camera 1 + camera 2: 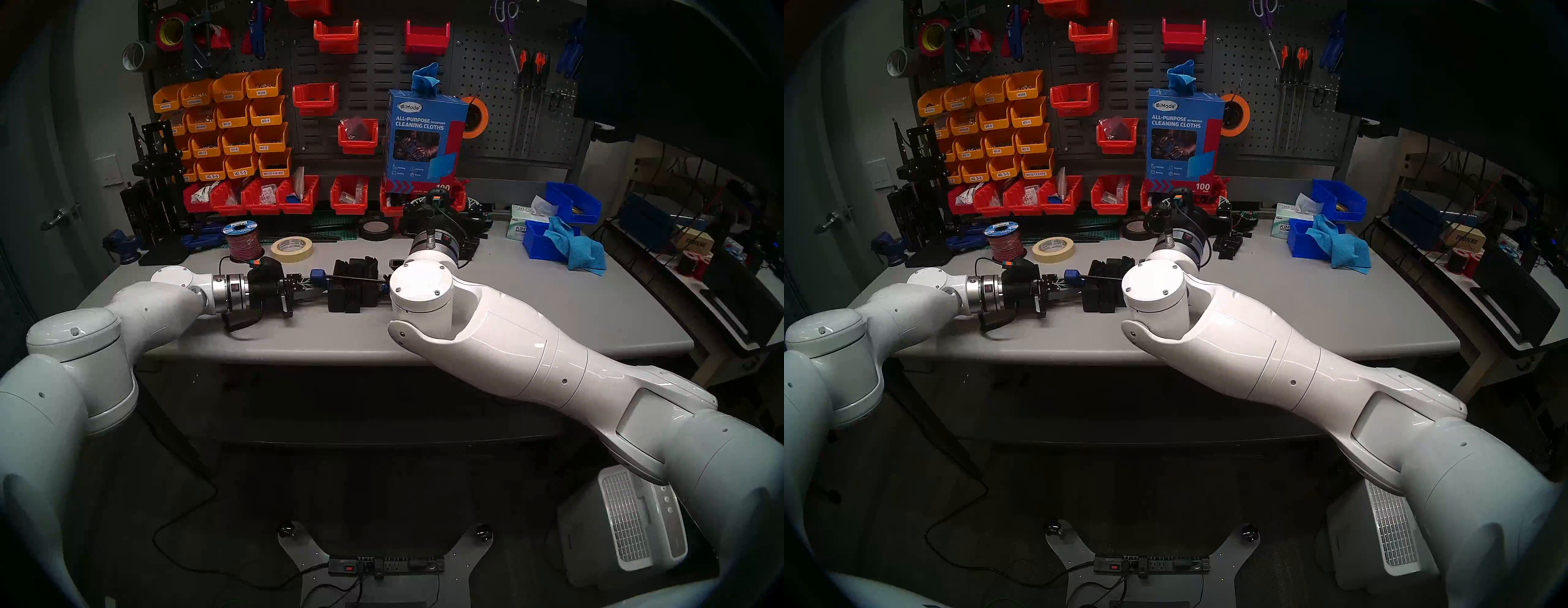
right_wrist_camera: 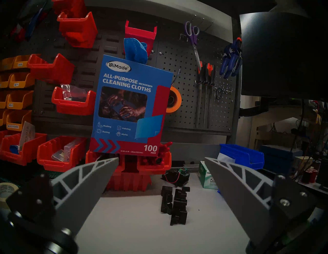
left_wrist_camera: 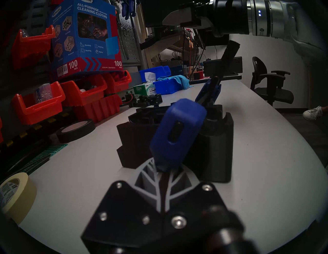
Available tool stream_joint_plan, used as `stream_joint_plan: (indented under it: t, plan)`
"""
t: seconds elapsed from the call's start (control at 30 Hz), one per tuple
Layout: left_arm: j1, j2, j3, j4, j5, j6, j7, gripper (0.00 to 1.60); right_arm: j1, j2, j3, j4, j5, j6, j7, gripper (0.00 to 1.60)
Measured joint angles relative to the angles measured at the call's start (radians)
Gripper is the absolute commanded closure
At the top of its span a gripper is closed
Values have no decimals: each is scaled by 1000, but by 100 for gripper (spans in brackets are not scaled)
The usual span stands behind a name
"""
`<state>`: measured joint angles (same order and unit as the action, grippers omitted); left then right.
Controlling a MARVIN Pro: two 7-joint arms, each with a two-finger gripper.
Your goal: Clamp the two 3D printed pieces together with the clamp
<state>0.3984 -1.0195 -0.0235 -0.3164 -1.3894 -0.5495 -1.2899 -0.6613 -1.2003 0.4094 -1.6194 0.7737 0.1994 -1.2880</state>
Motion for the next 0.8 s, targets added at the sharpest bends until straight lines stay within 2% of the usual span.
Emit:
stream_joint_plan:
  t: [0.8]
  plan:
    - [-1,7,1,4,1,-1,2,160,-14,24,-17,-56,5,15,-25,0]
